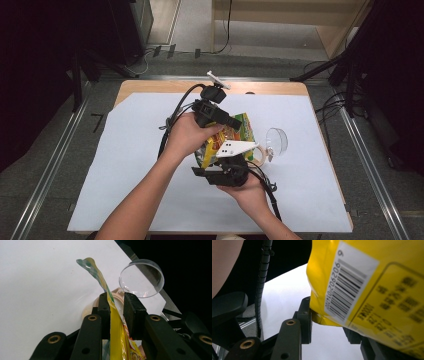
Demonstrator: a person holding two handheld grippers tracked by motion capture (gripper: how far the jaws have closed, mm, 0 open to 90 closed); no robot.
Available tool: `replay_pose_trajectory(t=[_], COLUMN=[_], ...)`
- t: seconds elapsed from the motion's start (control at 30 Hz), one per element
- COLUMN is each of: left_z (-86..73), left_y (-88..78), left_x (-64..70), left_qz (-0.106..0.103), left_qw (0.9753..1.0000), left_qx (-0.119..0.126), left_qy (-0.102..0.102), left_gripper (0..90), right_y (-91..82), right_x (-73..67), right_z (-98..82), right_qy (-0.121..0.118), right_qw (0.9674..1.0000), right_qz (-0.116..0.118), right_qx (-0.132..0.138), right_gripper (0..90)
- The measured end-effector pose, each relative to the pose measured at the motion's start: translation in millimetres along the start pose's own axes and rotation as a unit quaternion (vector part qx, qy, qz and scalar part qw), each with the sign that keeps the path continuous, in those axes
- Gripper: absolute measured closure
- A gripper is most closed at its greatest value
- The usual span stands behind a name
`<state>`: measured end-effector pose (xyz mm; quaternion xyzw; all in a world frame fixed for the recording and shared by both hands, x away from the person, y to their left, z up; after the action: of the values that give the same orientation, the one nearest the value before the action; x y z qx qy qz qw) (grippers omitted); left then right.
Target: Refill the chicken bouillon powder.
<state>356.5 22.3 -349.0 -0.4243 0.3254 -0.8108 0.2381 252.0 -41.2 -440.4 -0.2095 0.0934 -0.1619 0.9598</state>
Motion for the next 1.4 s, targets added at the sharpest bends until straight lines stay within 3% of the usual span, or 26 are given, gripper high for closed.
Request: replay_pose_trajectory(t=[0.33, 0.8, 1.4], left_z=[-2.2, -0.7, 0.4], left_y=[-0.4, 1.2, 1.7], left_x=[1.5, -2.1, -3.1], left_qz=[0.005, -0.009, -0.007], left_qw=[1.0000, 0.9999, 0.9999], left_qx=[0.000, 0.001, -0.004], left_qy=[0.004, -0.010, -0.013], left_gripper=[76.2, 76.2, 76.1], right_y=[-0.3, -1.6, -2.5], right_x=[-1.7, -1.2, -2.7], right_z=[-0.1, -0.6, 1.3], right_qy=[-0.003, -0.002, 0.002], right_qw=[1.0000, 1.0000, 1.0000], right_qz=[0.001, -0.003, 0.002], right_qx=[-0.001, -0.001, -0.001], right_gripper=[65.2, 65.0, 64.8])
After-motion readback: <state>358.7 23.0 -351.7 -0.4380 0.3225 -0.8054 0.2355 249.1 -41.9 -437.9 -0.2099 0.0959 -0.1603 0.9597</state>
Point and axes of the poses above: each handheld gripper's, and its own axes: y roughly forward along the jaws, z roughly out of its top, x roughly to its right, the point moved 3 cm from there along y, roughly forward along the jaws, and after that the axes turned 10 degrees about -y, right-handed, at the moved point
